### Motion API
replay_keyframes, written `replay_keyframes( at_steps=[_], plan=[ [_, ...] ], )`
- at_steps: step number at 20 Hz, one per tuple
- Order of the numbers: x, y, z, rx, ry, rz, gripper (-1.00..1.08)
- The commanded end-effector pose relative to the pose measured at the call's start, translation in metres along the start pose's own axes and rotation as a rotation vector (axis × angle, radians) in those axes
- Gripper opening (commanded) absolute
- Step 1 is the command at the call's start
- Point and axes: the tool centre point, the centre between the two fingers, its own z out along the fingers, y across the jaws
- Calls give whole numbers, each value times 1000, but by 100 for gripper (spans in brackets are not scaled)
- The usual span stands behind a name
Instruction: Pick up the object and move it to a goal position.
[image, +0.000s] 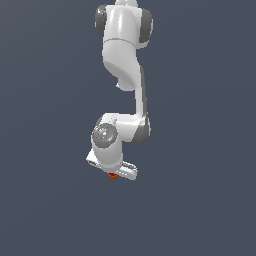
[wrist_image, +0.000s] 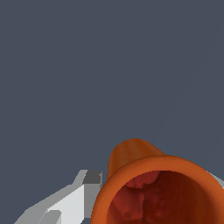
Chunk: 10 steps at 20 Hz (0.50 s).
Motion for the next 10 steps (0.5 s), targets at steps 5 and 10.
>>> replay_keyframes(
  at_steps=[5, 10],
  plan=[
    [1, 1, -4, 0, 0, 0, -100],
    [5, 10, -25, 0, 0, 0, -100]
  ],
)
